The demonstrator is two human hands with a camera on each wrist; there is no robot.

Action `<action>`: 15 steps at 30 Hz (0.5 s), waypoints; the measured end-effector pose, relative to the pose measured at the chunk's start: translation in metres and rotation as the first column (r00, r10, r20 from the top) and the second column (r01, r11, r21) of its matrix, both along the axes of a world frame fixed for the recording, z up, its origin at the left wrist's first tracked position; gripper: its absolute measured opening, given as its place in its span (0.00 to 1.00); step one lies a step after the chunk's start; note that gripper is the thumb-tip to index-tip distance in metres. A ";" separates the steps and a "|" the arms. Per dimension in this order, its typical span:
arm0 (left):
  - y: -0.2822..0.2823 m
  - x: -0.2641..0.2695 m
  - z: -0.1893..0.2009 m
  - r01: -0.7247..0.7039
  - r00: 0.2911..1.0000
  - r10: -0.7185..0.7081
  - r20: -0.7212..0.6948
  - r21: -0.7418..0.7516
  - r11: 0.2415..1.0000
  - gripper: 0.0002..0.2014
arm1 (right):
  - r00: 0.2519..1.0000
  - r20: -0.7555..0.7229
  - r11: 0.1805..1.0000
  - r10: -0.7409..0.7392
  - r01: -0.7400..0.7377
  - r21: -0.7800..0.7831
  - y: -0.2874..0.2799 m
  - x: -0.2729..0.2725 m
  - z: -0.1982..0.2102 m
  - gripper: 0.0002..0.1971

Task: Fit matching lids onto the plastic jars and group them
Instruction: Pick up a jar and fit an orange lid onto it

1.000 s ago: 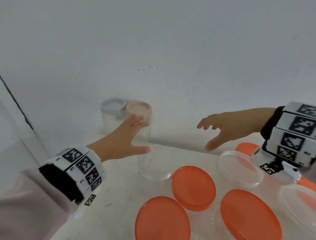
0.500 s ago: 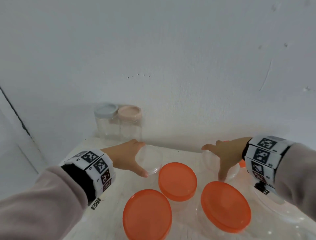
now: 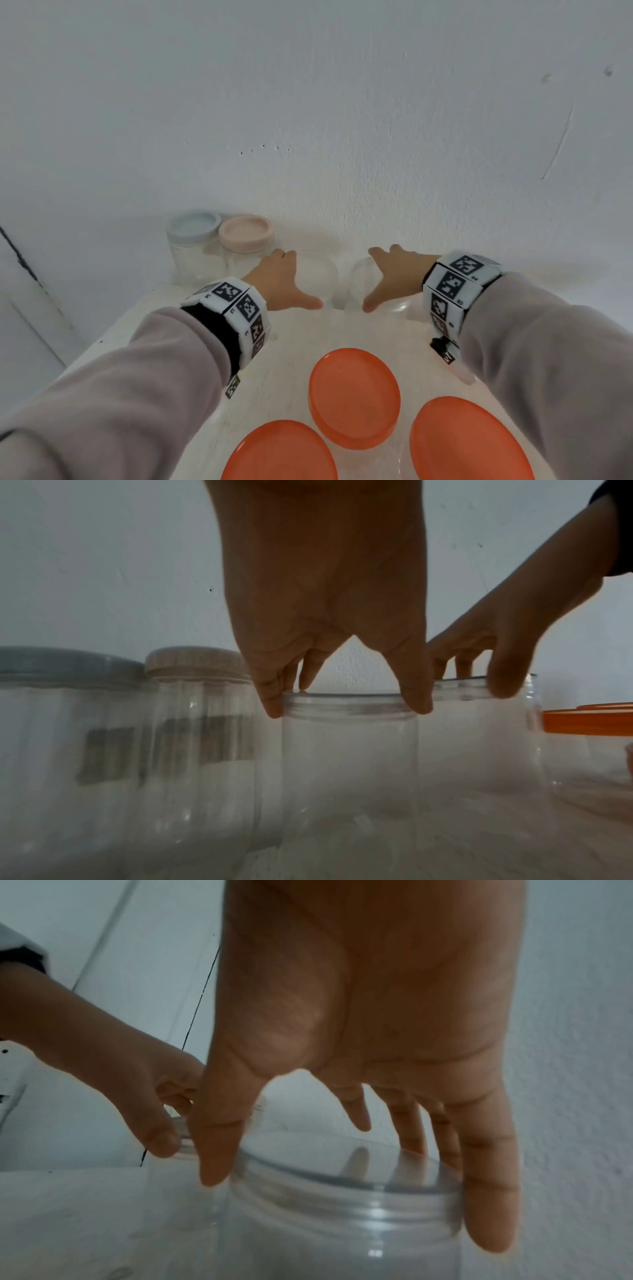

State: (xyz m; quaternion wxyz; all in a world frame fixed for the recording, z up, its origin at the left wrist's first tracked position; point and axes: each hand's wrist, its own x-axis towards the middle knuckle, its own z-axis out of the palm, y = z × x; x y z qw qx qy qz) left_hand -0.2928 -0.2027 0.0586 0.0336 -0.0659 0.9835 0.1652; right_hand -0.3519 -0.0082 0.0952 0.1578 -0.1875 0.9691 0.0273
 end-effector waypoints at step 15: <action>0.009 -0.034 -0.012 -0.119 0.993 0.120 -0.004 -0.091 0.989 0.38 | 0.984 -0.081 0.971 -0.161 0.143 -0.193 -0.027 -0.020 -0.026 0.46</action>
